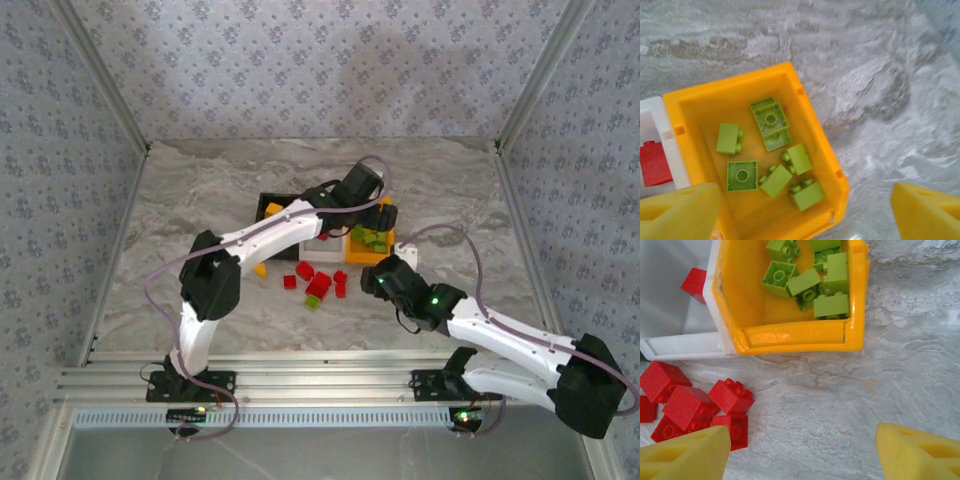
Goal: Sort the legos into containers by color
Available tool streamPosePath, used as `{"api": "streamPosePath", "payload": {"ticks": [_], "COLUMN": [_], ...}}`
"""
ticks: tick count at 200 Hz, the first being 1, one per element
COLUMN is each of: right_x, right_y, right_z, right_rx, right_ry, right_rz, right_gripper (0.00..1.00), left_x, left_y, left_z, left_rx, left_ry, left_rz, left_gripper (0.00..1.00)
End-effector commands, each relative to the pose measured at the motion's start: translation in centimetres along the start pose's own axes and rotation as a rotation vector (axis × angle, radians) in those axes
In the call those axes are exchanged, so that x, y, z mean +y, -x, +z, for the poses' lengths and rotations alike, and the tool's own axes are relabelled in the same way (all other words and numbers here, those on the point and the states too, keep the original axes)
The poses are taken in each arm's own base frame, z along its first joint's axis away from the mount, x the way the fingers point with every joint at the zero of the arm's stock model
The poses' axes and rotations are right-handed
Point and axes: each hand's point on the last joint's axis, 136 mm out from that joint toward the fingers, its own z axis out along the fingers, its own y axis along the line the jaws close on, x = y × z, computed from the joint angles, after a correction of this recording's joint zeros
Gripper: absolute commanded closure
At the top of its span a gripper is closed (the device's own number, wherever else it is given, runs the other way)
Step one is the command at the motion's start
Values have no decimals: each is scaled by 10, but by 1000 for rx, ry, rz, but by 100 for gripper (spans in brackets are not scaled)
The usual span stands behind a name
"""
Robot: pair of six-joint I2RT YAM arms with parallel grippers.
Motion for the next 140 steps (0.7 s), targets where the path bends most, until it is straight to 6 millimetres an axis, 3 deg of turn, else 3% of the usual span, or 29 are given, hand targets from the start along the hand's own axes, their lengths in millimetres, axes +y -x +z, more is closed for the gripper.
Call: {"api": "streamPosePath", "payload": {"ticks": [1, 33, 55, 101, 140], "right_x": [23, 47, 63, 74, 67], "right_y": [5, -5, -18, -38, -58], "right_z": [0, 10, 21, 49, 70], "right_rx": [-2, 34, 79, 158, 225], "right_ry": [50, 94, 114, 55, -10], "right_rz": [-20, -70, -118, -172, -192], "right_gripper": [21, 21, 22, 29, 38], "left_x": [-13, -1, 18, 74, 109], "left_y": [27, -4, -49, -144, -178], "left_z": [-72, -130, -154, -169, -181], "left_rx": [-127, -200, -212, -149, -160], "left_ry": [-103, -142, -102, 13, 64], "left_rz": [-34, -64, -67, -153, -237], "left_gripper": [1, 1, 0, 1, 1]}}
